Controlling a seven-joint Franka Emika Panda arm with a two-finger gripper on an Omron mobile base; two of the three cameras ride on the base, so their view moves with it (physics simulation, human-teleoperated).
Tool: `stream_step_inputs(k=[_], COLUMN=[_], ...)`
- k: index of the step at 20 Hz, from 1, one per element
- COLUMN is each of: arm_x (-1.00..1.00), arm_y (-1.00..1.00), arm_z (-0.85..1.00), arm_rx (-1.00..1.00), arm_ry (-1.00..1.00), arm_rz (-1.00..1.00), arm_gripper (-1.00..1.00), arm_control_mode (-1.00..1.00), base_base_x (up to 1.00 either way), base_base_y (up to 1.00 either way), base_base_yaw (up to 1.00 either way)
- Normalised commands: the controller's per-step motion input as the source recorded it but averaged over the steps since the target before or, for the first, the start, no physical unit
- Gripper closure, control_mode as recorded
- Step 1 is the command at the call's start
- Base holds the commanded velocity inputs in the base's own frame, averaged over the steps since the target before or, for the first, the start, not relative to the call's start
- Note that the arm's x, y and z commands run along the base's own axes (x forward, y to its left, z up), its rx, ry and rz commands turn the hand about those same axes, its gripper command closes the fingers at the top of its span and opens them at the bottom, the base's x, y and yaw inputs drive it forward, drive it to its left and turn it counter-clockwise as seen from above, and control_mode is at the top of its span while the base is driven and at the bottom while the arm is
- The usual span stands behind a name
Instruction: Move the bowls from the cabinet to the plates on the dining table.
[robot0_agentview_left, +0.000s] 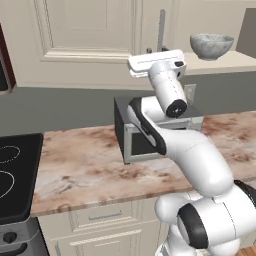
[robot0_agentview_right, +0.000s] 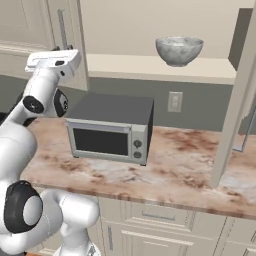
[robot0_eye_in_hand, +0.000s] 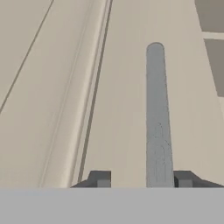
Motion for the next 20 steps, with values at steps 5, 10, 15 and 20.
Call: stream_step_inputs(k=[5,10,15,20], arm_x=[-0.61,-0.66,-0.67,-0.84], arm_y=[0.79,0.79,0.6,0.28], arm_z=[0.0,0.01,0.13,0.3], arm_rx=[0.0,0.0,0.0,0.0], arm_ry=[-0.09,-0.1,-0.1,-0.11], arm_rz=[0.0,0.0,0.0,-0.02], arm_gripper=[-1.0,-1.0,-1.0,-1.0], arm_control_mode=[-1.0,-1.0,-1.0,-1.0], base_base_x=[0.0,0.0,0.0,0.0], base_base_y=[0.0,0.0,0.0,0.0], base_base_yaw=[0.0,0.0,0.0,0.0])
